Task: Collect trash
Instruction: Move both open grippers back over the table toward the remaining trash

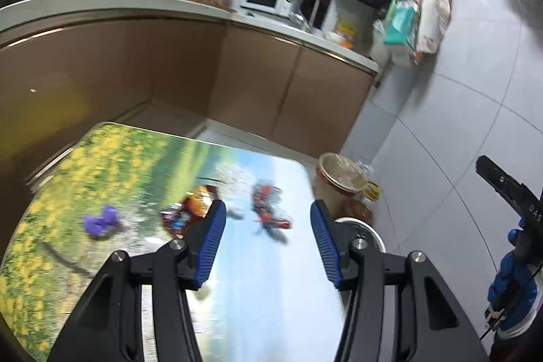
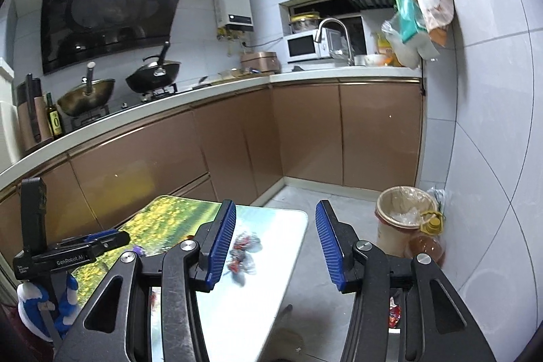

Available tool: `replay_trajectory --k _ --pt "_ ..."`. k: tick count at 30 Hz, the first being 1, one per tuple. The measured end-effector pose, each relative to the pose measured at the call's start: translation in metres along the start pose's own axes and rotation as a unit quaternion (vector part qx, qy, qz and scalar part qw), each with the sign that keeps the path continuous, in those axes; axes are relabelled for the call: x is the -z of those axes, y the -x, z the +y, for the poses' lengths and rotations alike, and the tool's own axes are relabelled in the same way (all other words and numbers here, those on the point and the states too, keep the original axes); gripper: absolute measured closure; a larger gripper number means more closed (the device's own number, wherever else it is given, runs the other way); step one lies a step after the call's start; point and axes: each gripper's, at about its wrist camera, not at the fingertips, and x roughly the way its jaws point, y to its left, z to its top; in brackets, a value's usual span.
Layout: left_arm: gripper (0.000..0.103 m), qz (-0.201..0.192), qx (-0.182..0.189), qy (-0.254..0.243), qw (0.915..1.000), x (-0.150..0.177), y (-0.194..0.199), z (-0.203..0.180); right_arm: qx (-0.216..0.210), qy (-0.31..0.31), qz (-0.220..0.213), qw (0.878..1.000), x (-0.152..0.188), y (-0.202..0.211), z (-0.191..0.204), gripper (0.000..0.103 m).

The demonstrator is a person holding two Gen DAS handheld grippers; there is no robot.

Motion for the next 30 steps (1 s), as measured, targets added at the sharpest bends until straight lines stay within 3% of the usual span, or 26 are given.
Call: replay_trajectory --k 9,19,30 --pt "0.053 -0.032 -0.046 0.014 0.9983 0.019 0.046 0.058 -0.007 0.007 0.006 1.000 0.003 0.006 0.036 0.053" --pt "0.053 -0.037 -0.117 0.011 0.9924 0.051 0.064 0.102 -0.024 0.028 0.078 0.996 0.043 -0.027 0.073 0.053" --pt "0.053 0.000 -0.100 -0.004 0.9950 0.062 0.031 0.102 -0.031 0.028 0.133 0.990 0.071 -0.071 0.092 0.053"
